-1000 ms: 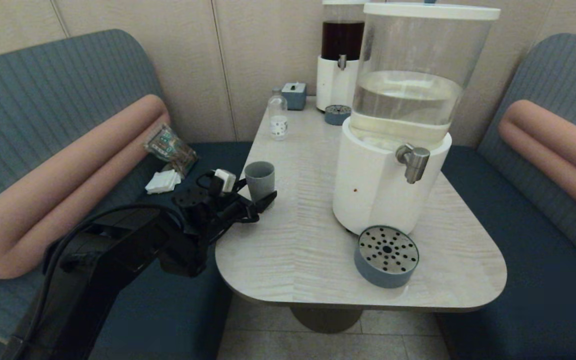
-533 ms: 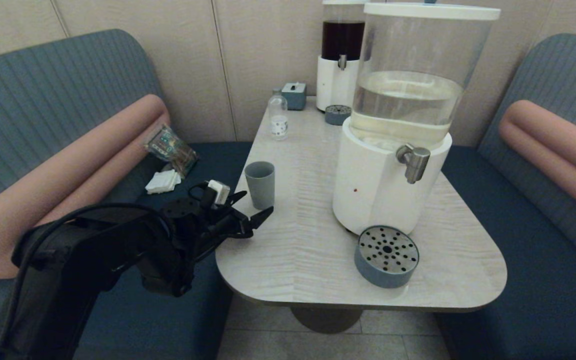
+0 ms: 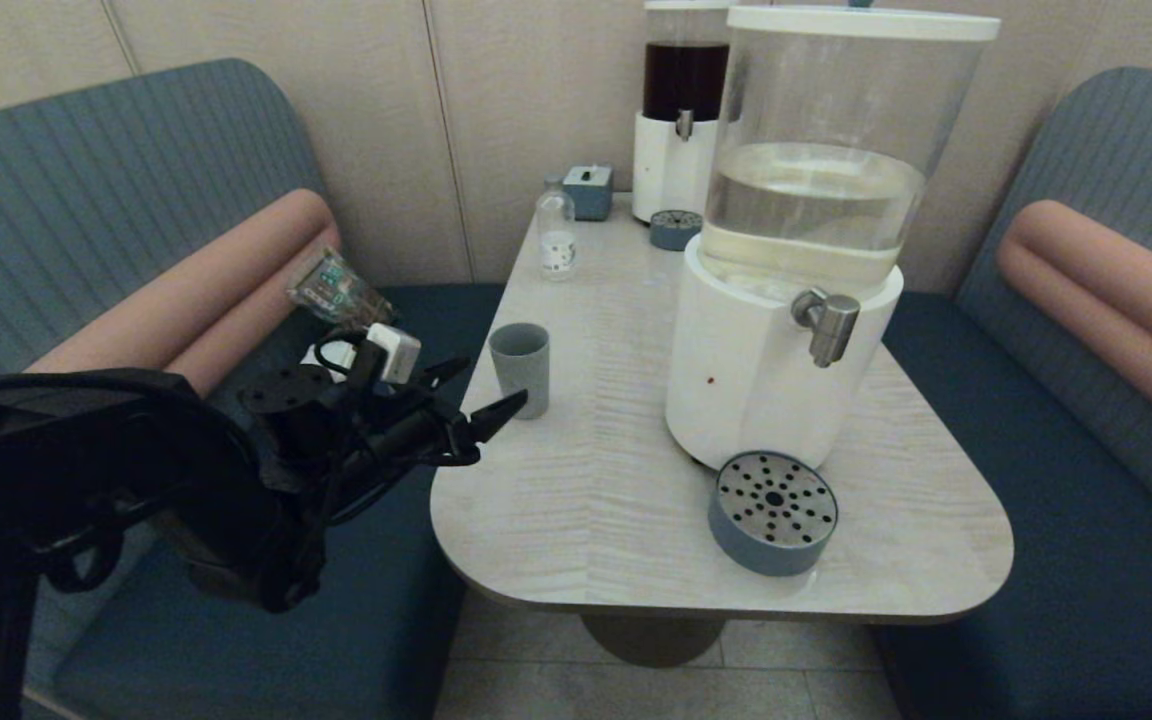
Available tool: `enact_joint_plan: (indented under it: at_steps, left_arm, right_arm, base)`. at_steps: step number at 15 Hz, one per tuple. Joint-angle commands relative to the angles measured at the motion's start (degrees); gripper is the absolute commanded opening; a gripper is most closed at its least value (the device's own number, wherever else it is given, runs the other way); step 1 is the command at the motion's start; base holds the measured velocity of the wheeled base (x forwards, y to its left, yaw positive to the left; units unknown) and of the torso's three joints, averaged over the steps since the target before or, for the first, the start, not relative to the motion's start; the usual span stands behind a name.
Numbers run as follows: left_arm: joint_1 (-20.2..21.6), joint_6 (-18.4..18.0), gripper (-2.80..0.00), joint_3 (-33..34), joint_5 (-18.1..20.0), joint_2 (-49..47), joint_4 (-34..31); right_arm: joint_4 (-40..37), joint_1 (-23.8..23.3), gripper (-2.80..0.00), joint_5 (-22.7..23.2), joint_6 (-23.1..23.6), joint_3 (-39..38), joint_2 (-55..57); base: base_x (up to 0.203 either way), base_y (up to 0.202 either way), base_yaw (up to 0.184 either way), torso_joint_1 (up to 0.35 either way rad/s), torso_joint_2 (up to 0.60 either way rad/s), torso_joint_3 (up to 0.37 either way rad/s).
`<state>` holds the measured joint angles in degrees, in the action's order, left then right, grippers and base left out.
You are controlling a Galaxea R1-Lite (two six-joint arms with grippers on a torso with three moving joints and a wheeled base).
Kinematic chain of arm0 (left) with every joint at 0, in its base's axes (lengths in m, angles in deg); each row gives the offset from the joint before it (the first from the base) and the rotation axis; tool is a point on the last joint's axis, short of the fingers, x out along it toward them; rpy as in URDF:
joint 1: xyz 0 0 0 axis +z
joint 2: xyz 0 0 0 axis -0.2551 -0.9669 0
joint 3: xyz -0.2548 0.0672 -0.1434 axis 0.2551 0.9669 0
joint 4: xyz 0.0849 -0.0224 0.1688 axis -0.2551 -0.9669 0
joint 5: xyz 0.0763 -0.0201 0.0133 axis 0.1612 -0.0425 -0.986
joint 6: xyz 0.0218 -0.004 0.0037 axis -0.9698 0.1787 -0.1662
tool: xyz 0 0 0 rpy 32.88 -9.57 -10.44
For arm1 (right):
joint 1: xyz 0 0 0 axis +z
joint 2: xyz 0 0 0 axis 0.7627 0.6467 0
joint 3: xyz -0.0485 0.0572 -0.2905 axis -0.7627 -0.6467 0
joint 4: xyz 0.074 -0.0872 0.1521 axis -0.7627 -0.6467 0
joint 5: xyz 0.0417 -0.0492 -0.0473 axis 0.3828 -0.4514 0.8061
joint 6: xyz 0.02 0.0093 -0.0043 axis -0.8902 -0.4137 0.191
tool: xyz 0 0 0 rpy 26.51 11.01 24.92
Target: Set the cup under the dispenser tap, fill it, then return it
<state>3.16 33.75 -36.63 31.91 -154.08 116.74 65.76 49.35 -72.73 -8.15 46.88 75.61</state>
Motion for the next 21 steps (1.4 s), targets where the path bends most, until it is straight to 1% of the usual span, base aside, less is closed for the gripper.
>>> enact_joint_plan:
  at_steps: [1, 6, 8, 10, 13, 15, 18, 20, 21]
  left_arm:
    - [-0.5, 0.1, -2.80, 4.7, 0.2, 11.0, 0.5]
    - [-1.1, 0.7, -2.80, 11.0, 0.0, 26.8, 0.5]
    - [-1.0, 0.8, -2.80, 12.5, -1.7, 33.5, -1.0]
    - [-1.0, 0.7, -2.80, 14.2, -5.9, 40.3, -3.6]
    - [-0.8, 0.8, -2.80, 17.3, -13.8, 50.6, -7.9]
    - [0.2, 1.3, -2.80, 19.8, -17.8, 57.7, -10.2]
    - [4.8, 3.0, -2.80, 22.6, -21.9, 68.0, -13.0]
    - [7.5, 3.6, -2.80, 25.3, -23.7, 74.2, -15.0]
    - [8.2, 3.8, -2.80, 27.4, -24.1, 77.1, -15.8]
  right_arm:
    - [0.1, 0.0, -2.80, 0.0, 0.0, -1.1, 0.1]
    - [0.2, 0.0, -2.80, 0.0, 0.0, -1.1, 0.1]
    - [0.1, 0.0, -2.80, 0.0, 0.0, -1.1, 0.1]
    - [0.1, 0.0, -2.80, 0.0, 0.0, -1.1, 0.1]
    - [0.1, 0.0, -2.80, 0.0, 0.0, -1.1, 0.1]
    - [0.1, 0.0, -2.80, 0.0, 0.0, -1.1, 0.1]
    - [0.1, 0.0, -2.80, 0.0, 0.0, -1.1, 0.1]
    - [0.2, 0.0, -2.80, 0.0, 0.0, -1.1, 0.1]
    - [0.1, 0.0, -2.80, 0.0, 0.0, -1.1, 0.1]
  base:
    - [0.000, 0.000, 0.000, 0.000, 0.00, 0.000]
    - [0.000, 0.000, 0.000, 0.000, 0.00, 0.000]
    - [0.000, 0.000, 0.000, 0.000, 0.00, 0.000]
    - [0.000, 0.000, 0.000, 0.000, 0.00, 0.000]
    - [0.000, 0.000, 0.000, 0.000, 0.00, 0.000]
    - [0.000, 0.000, 0.000, 0.000, 0.00, 0.000]
    - [0.000, 0.000, 0.000, 0.000, 0.00, 0.000]
    - [0.000, 0.000, 0.000, 0.000, 0.00, 0.000]
    - [0.000, 0.000, 0.000, 0.000, 0.00, 0.000]
